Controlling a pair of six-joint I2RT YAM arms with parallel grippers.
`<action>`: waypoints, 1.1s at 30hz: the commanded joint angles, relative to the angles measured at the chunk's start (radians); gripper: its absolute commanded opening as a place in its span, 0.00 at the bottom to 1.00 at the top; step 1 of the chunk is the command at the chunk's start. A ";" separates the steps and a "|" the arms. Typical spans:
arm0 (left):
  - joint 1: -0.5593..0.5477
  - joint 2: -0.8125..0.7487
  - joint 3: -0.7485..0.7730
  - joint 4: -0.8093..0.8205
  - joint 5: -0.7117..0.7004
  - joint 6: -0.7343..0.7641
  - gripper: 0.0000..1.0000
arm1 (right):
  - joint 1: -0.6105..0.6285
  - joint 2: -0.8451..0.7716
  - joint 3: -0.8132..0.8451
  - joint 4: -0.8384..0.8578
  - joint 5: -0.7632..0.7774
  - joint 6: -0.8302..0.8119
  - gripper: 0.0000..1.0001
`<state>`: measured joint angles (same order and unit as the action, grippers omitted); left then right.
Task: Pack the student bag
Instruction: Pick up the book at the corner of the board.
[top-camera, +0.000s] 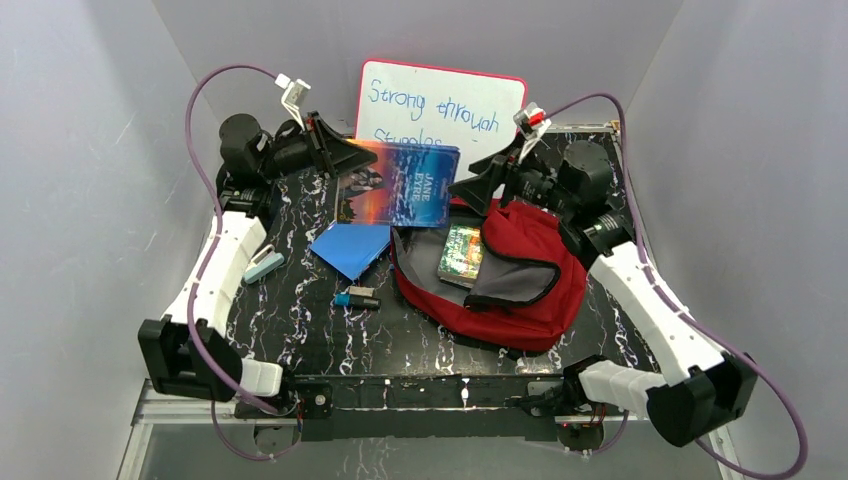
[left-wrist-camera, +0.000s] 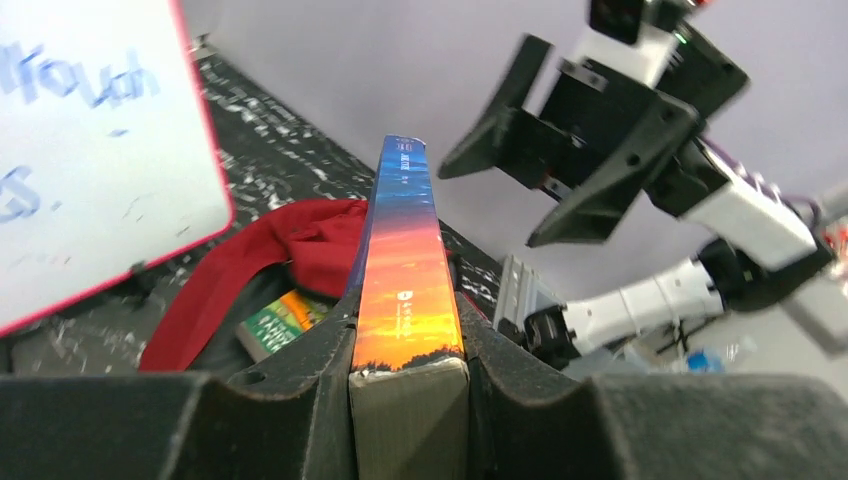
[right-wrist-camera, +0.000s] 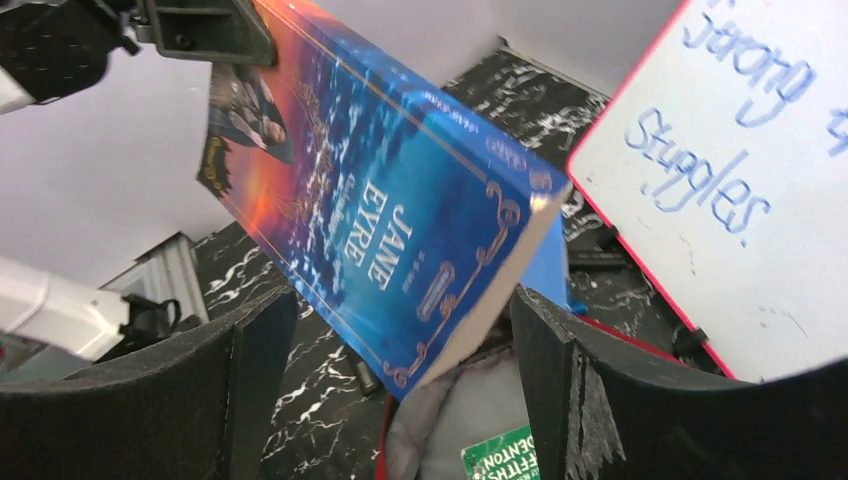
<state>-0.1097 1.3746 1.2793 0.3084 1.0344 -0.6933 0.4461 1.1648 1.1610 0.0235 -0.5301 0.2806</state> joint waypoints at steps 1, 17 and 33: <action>-0.064 -0.118 -0.013 0.257 0.119 0.042 0.00 | -0.002 -0.071 -0.044 0.094 -0.119 0.039 0.87; -0.154 -0.207 -0.056 0.458 0.177 0.088 0.00 | -0.001 -0.251 -0.234 0.361 -0.163 -0.004 0.86; -0.188 -0.233 -0.042 0.493 0.203 0.073 0.00 | -0.002 -0.301 -0.319 0.557 -0.245 0.042 0.83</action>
<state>-0.2756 1.1942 1.2003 0.6807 1.2884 -0.6067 0.4454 0.8524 0.8658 0.3695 -0.6800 0.2146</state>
